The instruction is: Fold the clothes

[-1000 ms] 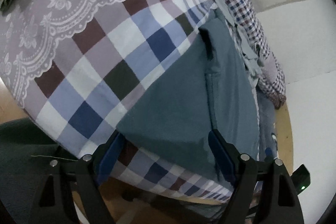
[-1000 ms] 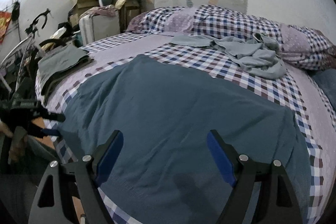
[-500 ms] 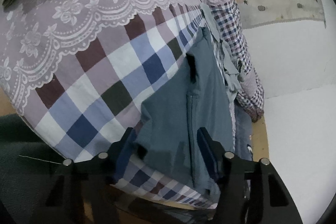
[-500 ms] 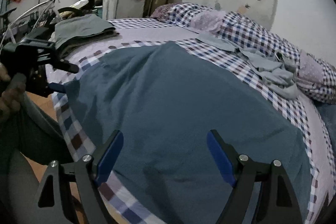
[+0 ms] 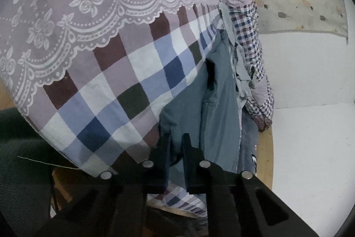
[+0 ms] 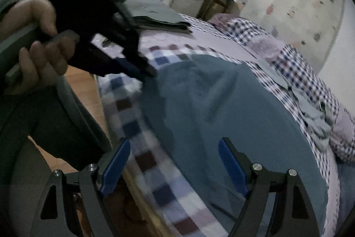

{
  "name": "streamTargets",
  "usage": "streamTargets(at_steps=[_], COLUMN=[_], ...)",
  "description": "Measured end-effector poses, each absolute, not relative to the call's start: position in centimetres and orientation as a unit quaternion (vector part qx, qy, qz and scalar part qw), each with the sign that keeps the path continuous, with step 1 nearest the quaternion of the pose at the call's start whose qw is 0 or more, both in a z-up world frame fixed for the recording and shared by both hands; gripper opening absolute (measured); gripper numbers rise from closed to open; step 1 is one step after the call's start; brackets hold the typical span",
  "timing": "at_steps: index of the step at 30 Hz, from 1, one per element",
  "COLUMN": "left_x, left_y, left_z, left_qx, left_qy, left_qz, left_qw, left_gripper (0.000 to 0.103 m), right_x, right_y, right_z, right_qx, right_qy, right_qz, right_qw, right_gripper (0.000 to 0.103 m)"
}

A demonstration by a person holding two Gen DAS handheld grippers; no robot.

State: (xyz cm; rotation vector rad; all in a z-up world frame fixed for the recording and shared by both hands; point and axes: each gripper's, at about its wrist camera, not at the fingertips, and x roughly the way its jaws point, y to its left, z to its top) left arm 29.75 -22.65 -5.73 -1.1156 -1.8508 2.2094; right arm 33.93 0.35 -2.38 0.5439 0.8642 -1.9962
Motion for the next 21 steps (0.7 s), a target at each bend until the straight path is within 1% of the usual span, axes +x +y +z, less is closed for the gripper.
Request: streamTargets(at_steps=[8, 11, 14, 17, 18, 19, 20, 21], left_x=[29.7, 29.9, 30.4, 30.8, 30.8, 30.8, 30.7, 30.7], left_y=[-22.8, -22.9, -23.1, -23.3, -23.2, -23.2, -23.1, -23.0], left_z=[-5.0, -4.7, -4.5, -4.6, -4.6, -4.4, -4.3, -4.2], left_qx=[-0.352, -0.350, -0.344, -0.342, -0.342, -0.341, -0.341, -0.342], left_qy=[-0.602, -0.598, -0.599, -0.601, -0.599, -0.595, -0.591, -0.586], left_qz=[0.715, 0.720, 0.722, 0.721, 0.723, 0.726, 0.730, 0.733], left_qw=[0.041, 0.040, 0.038, 0.041, 0.043, 0.045, 0.046, 0.044], left_gripper=[0.004, 0.004, 0.004, 0.004, 0.004, 0.004, 0.004, 0.004], right_x=[34.8, 34.5, 34.2, 34.2, 34.2, 34.1, 34.0, 33.8], right_y=[-3.3, -4.5, -5.7, -7.0, -7.5, -7.9, -8.2, -8.6], right_z=[-3.2, -3.4, -3.5, -3.9, -4.1, -4.4, -4.6, -4.8], right_qx=[0.200, 0.192, 0.181, 0.170, 0.166, 0.164, 0.164, 0.164], right_qy=[0.368, 0.379, 0.391, 0.410, 0.417, 0.424, 0.428, 0.432], right_qz=[-0.800, -0.798, -0.799, -0.796, -0.793, -0.792, -0.792, -0.791], right_qw=[0.429, 0.427, 0.420, 0.412, 0.411, 0.409, 0.404, 0.400], right_gripper=[0.084, 0.082, 0.077, 0.067, 0.061, 0.051, 0.045, 0.032])
